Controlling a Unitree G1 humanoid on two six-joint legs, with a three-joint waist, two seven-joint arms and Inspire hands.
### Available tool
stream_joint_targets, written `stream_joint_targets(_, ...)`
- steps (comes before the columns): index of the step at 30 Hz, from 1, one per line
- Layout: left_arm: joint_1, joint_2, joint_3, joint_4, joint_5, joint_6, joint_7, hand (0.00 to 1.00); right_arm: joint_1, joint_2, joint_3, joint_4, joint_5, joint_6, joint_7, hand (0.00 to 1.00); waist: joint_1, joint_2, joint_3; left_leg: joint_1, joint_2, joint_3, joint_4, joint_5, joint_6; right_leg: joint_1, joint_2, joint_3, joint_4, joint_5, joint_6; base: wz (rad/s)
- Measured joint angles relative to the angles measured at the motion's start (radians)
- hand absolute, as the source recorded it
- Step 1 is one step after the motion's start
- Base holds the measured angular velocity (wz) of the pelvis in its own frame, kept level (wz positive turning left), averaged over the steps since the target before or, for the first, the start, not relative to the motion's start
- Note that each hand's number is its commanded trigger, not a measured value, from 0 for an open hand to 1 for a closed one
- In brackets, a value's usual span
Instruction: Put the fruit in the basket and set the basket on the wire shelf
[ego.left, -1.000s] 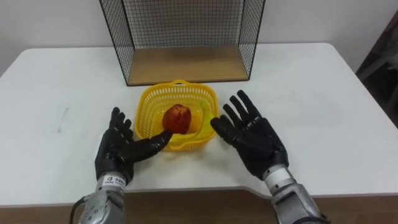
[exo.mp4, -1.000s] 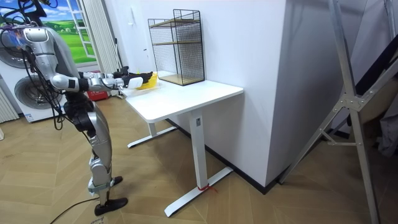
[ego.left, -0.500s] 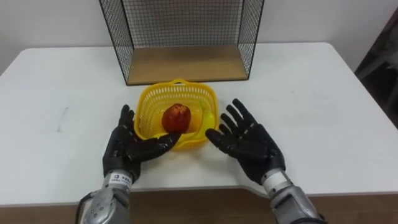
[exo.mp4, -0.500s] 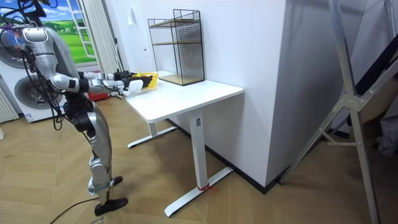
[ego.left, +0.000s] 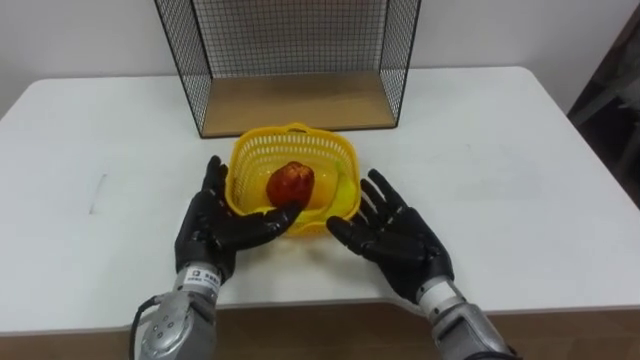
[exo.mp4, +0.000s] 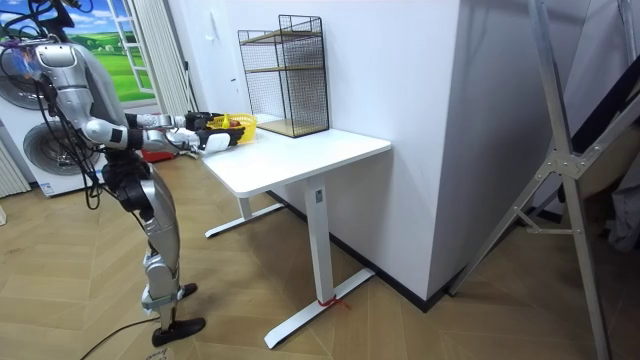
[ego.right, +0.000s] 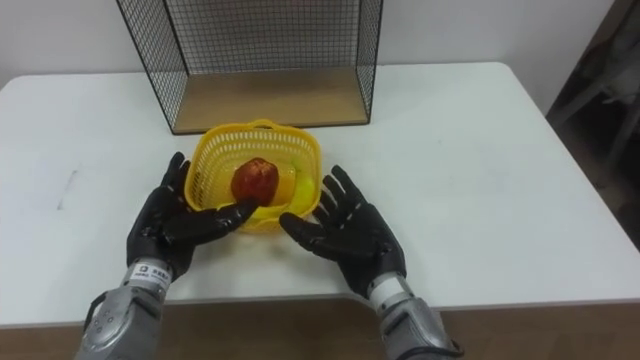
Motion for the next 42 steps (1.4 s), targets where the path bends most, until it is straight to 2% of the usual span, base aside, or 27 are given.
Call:
stream_joint_targets(9,-0.002,-0.001,-0.027,0.000,0.018,0.000,-0.003,0.00,-0.039,0.000,0.006,0.038,-0.001,-0.002,-0.002,0.00,-0.018,0.006,0.0037,0.001,0.000,0.001,0.000,0.000,0.000,-0.001,0.001,0.010,0.001,0.000,0.000,0.00)
stream_joint_targets(23,-0.002,-0.002,-0.037,0.006,0.018,0.000,-0.007,0.00,-0.046,-0.001,0.005,0.038,-0.006,-0.002,-0.005,0.00,-0.018,0.004,0.0048,0.002,0.000,0.002,0.002,0.000,0.000,0.000,0.001,0.009,0.001,0.000,0.000,0.00)
stream_joint_targets(29,-0.002,0.008,-0.056,0.019,0.019,0.000,-0.007,0.00,-0.079,-0.001,-0.006,0.037,-0.132,-0.003,-0.037,0.00,-0.021,-0.004,0.0097,0.000,-0.001,0.001,0.001,0.000,0.000,0.000,0.000,0.003,0.001,0.000,0.000,0.00)
stream_joint_targets(31,-0.002,0.010,-0.058,0.019,0.019,0.000,-0.007,0.00,-0.091,0.001,-0.009,0.033,-0.184,-0.002,-0.057,0.00,-0.021,-0.003,0.0096,0.001,-0.001,0.001,-0.001,0.000,0.000,-0.001,0.000,0.003,0.001,0.000,0.000,0.00)
stream_joint_targets(37,-0.002,0.009,-0.059,0.019,0.019,0.000,-0.007,0.00,-0.097,0.003,-0.010,0.008,-0.197,-0.002,-0.082,0.00,-0.021,-0.004,0.0085,0.002,-0.001,0.002,0.000,0.001,0.000,-0.003,-0.001,0.001,0.000,0.000,0.000,0.00)
stream_joint_targets(42,-0.003,0.007,-0.057,0.020,0.017,0.000,-0.007,0.00,-0.097,0.008,-0.012,-0.011,-0.233,-0.003,-0.101,0.00,-0.018,-0.009,0.0039,0.001,-0.001,0.002,0.001,0.001,0.000,-0.010,-0.001,0.002,0.000,0.000,0.000,0.00)
